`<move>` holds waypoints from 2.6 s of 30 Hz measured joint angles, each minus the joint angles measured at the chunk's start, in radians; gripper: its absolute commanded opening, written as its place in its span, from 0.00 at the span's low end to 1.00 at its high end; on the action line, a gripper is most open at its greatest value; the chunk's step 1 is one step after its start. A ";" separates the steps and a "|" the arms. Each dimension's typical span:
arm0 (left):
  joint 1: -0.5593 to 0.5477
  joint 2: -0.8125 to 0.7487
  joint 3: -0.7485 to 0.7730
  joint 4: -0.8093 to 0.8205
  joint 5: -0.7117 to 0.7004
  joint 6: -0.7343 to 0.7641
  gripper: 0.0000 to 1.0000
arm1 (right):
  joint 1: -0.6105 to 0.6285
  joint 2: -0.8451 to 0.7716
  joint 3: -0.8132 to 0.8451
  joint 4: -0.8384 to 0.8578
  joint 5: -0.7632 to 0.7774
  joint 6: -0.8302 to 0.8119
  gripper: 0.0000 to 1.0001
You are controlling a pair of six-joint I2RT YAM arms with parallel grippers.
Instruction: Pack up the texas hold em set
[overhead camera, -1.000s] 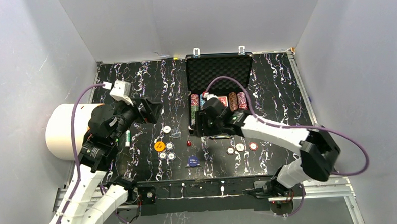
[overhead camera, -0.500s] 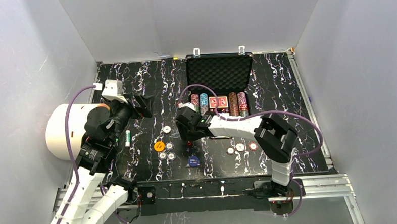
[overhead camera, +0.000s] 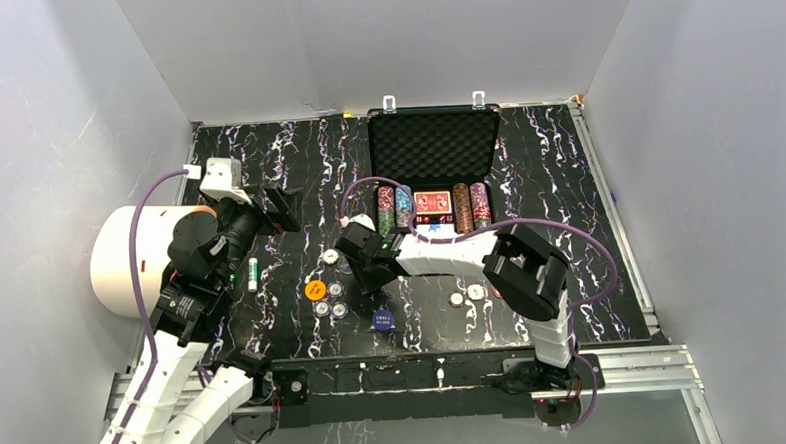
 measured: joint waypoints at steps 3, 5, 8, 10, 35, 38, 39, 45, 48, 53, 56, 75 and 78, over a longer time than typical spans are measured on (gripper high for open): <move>0.000 0.000 0.000 -0.002 -0.005 0.000 0.98 | 0.005 0.009 0.007 -0.029 0.025 0.005 0.41; 0.000 0.000 0.000 -0.006 -0.007 0.001 0.98 | 0.005 0.011 0.008 -0.041 0.042 0.006 0.40; 0.000 0.000 0.000 -0.010 -0.009 0.004 0.98 | 0.005 0.014 0.008 -0.042 0.058 0.007 0.40; 0.000 0.000 0.000 -0.010 -0.011 0.006 0.98 | 0.005 0.018 0.013 -0.042 0.058 0.003 0.40; 0.000 0.001 -0.004 -0.014 -0.019 0.007 0.98 | 0.019 0.000 0.044 -0.046 0.060 -0.090 0.22; 0.000 0.000 -0.005 -0.014 -0.019 0.006 0.98 | -0.007 -0.056 0.043 -0.040 0.024 -0.071 0.22; 0.000 0.000 -0.006 -0.014 -0.019 0.006 0.98 | -0.026 -0.084 0.040 -0.034 0.011 -0.064 0.22; 0.000 -0.003 -0.037 -0.004 -0.016 -0.018 0.98 | -0.217 -0.272 -0.030 0.002 -0.025 0.003 0.23; 0.000 0.001 -0.077 0.008 0.000 -0.045 0.98 | -0.323 -0.301 -0.060 0.003 -0.014 0.031 0.23; 0.000 0.076 -0.190 0.101 0.085 -0.101 0.98 | -0.448 -0.254 -0.088 -0.026 0.011 0.033 0.23; 0.000 0.207 -0.200 0.101 0.103 -0.099 0.98 | -0.489 -0.140 -0.066 -0.030 0.039 0.010 0.23; 0.000 0.209 -0.200 0.113 0.109 -0.099 0.98 | -0.502 -0.080 -0.009 -0.004 0.094 -0.046 0.24; 0.000 0.209 -0.200 0.113 0.109 -0.099 0.98 | -0.503 -0.079 -0.008 -0.004 0.087 -0.047 0.24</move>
